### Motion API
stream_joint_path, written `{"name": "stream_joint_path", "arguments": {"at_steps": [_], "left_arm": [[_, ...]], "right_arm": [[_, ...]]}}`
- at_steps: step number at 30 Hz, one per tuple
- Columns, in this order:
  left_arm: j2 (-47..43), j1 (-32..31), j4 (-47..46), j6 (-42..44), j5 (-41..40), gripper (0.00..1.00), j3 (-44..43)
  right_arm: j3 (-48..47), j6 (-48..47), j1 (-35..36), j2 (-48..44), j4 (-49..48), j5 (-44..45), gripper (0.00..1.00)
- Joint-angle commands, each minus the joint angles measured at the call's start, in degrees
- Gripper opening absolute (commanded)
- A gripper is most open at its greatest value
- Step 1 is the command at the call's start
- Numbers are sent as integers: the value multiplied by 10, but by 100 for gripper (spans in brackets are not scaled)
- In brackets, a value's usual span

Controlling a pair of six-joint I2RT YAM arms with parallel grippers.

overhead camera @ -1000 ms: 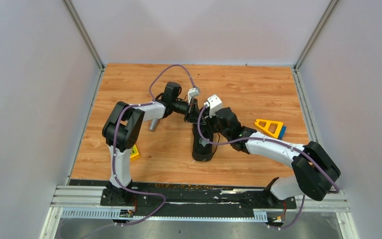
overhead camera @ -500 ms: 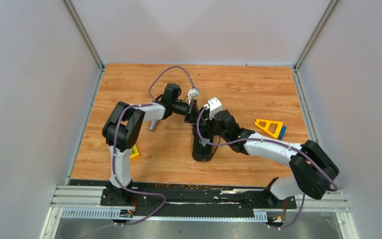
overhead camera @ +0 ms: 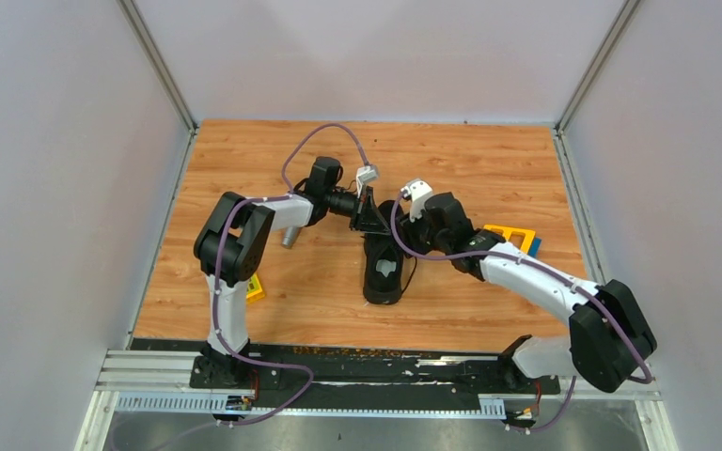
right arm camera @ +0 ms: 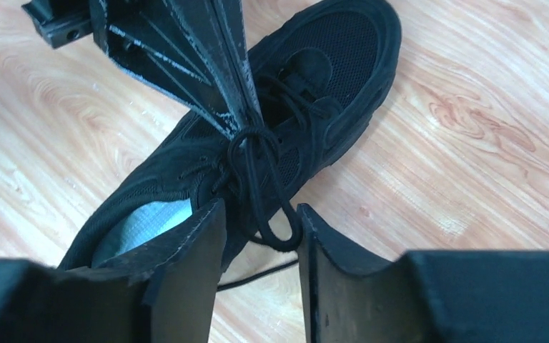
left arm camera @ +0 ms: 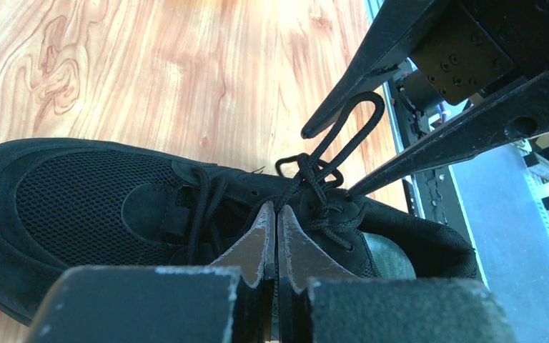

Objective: Tie the shoes

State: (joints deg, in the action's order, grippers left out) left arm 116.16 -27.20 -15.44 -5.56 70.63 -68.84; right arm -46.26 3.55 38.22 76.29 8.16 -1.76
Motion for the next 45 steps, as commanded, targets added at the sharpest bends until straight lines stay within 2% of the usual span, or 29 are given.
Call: {"name": "stream_joint_path", "arguments": {"at_steps": [1,3,7,9,13,19,23,32,45], "left_arm": [[9,-1,-37,-10,-8,0,6],[9,-2,-39,-10,-7,0,7],[9,-1,-45,-11,3,0,7],[10,-1,-50,-10,9,0,7],[13,-1,-57,-13,16,0,6],[17,-1,-97,-44,36,0,11],[17,-1,-118,-53,44,0,17],[20,-1,-121,-54,58,0,12],[30,-1,-129,-45,71,0,12]], "right_arm": [[-28,-6,-29,-20,46,-123,44],[-45,-12,-61,-24,69,-181,46],[-82,-32,-161,-22,137,-373,45],[-97,-55,-212,-1,156,-475,42],[-126,-85,-262,68,180,-583,33],[-171,-74,-262,188,146,-525,29],[-210,-54,-262,249,119,-527,29],[-229,-74,-256,292,87,-602,33],[-229,-133,-253,320,115,-698,35]]}}
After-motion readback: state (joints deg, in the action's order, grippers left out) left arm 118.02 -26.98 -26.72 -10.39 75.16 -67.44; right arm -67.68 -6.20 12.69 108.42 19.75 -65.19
